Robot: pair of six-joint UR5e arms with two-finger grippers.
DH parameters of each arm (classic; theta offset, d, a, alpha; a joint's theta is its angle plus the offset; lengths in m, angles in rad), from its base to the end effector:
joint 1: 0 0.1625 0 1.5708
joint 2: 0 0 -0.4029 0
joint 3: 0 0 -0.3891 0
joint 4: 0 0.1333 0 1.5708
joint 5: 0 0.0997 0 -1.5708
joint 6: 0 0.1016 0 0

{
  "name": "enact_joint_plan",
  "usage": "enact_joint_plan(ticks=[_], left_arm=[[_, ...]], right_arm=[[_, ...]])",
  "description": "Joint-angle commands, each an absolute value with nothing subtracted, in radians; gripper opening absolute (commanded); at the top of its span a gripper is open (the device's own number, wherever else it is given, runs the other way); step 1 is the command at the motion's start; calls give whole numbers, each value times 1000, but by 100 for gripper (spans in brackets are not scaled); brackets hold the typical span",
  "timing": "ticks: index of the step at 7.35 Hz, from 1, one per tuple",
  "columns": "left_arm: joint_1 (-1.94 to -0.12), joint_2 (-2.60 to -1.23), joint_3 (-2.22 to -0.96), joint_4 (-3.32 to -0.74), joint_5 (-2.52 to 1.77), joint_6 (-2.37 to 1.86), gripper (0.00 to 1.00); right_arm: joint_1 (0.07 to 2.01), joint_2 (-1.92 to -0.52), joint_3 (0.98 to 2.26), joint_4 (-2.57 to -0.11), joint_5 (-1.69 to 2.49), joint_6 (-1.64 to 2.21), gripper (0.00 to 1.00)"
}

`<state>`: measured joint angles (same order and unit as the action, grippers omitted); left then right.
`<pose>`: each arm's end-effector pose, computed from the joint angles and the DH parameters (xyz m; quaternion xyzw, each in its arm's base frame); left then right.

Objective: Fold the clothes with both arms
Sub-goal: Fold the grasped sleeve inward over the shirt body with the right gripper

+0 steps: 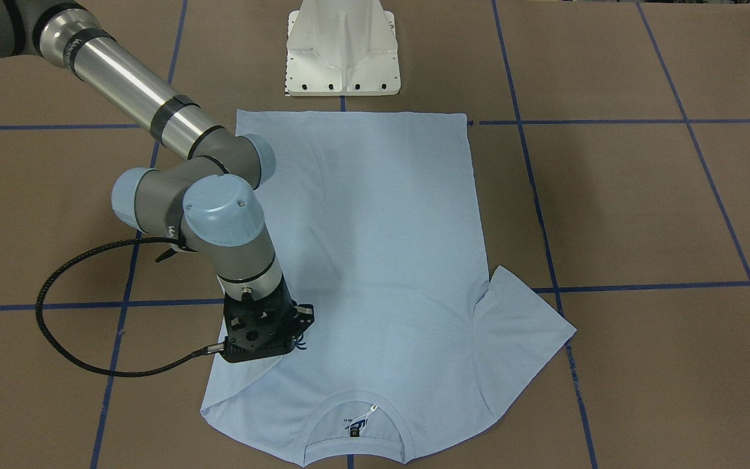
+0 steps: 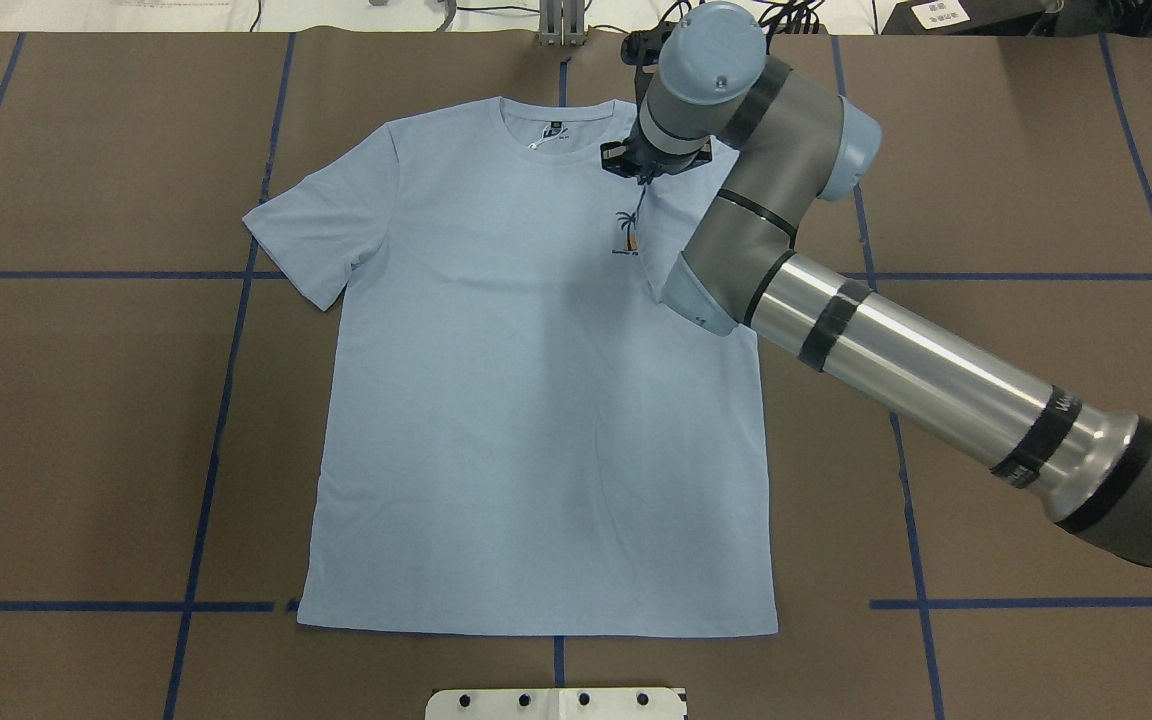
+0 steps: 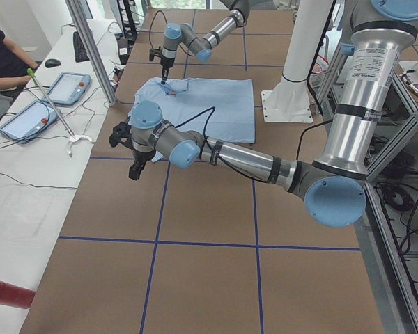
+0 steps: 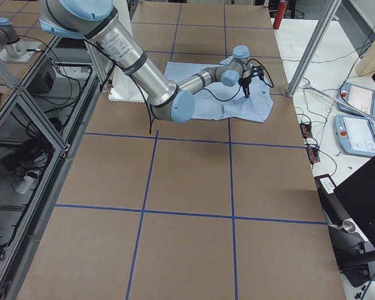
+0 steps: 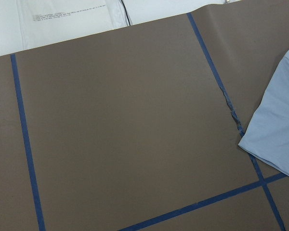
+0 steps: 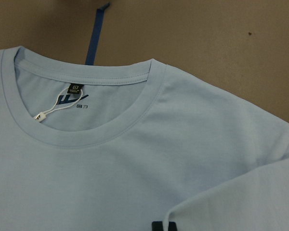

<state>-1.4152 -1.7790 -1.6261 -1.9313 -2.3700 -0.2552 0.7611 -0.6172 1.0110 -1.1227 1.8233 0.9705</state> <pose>0.0303 -0.5836 0.4546 0.2013 0.4202 0.0756 0.8816 -0.5249 -0.6490 0.2375 0.1658 -0.3874 0.0214 0.9066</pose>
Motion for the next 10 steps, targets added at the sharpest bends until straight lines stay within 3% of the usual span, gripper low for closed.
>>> enact_joint_plan(ticks=[1,2,5,6,8,10], left_arm=[[-1416,-1779,-1628,-1931,-2370,-256,100],[-1414,-1782,-1626,-1931,-2370,-256,100],[-1404,-1869,-1576,-1933,-2362,-354,100],[-1350,-1890,-1568,-1978,-2359,-464,100],[-1187,-1879,-1575,-2191,-2170,-819,100],[-983,-1888,-1556,-2292,-1968,-1103,100]], right_arm=[[750,-571,930,-1120,1787,973,45],[743,-583,930,-1064,1775,973,99],[750,-589,963,-1058,1805,1090,100],[767,-625,1032,-1137,1906,1095,100],[826,-823,1342,-1309,1983,1080,100],[880,-885,1446,-1445,2023,1060,100]])
